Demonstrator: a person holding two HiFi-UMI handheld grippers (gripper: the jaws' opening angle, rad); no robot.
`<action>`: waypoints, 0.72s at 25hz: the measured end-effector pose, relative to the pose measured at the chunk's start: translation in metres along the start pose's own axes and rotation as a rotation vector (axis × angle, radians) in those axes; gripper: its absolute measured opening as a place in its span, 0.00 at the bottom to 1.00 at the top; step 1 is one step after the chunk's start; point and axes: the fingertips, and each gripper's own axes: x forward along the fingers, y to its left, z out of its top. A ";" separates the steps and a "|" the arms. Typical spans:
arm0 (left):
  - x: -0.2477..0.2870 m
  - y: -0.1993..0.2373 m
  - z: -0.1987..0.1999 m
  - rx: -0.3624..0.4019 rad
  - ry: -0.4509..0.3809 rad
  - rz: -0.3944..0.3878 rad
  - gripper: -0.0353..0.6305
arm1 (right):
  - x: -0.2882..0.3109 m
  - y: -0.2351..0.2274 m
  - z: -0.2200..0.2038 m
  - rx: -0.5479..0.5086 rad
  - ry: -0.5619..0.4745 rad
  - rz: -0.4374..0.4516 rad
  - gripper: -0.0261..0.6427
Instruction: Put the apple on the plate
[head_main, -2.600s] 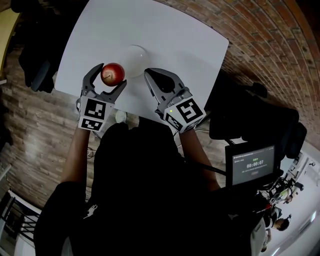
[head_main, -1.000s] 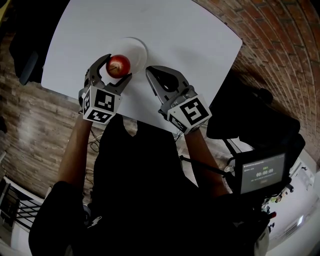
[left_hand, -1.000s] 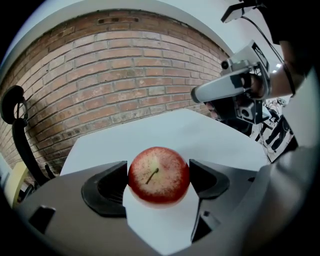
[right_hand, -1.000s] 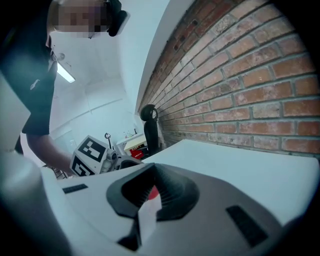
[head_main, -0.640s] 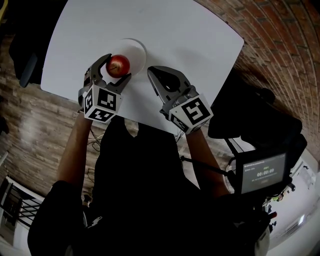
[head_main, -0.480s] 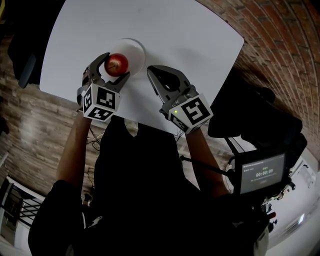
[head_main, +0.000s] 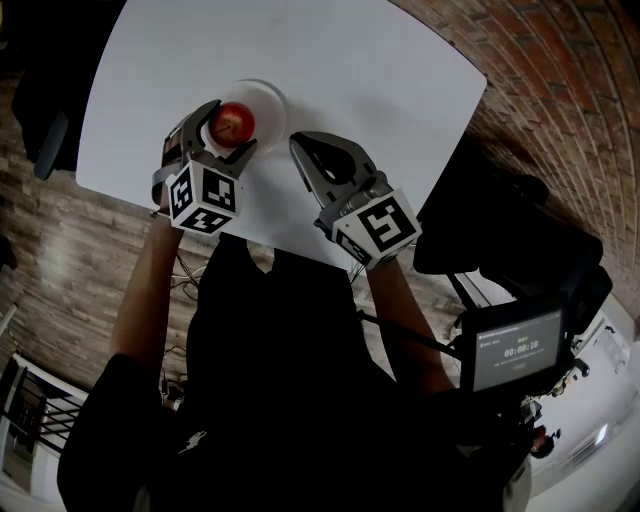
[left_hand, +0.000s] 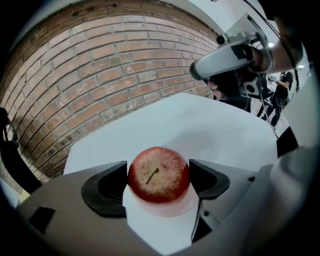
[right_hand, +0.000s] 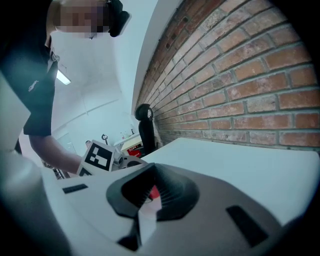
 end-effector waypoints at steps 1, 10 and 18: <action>0.001 0.000 0.000 0.008 0.003 -0.002 0.64 | 0.000 0.000 0.000 0.000 -0.001 -0.001 0.05; 0.012 -0.007 0.003 0.039 0.020 -0.027 0.64 | -0.006 -0.006 0.000 0.010 -0.009 -0.021 0.05; 0.017 -0.008 0.003 0.049 0.036 -0.044 0.64 | -0.011 -0.010 -0.005 0.023 -0.006 -0.038 0.05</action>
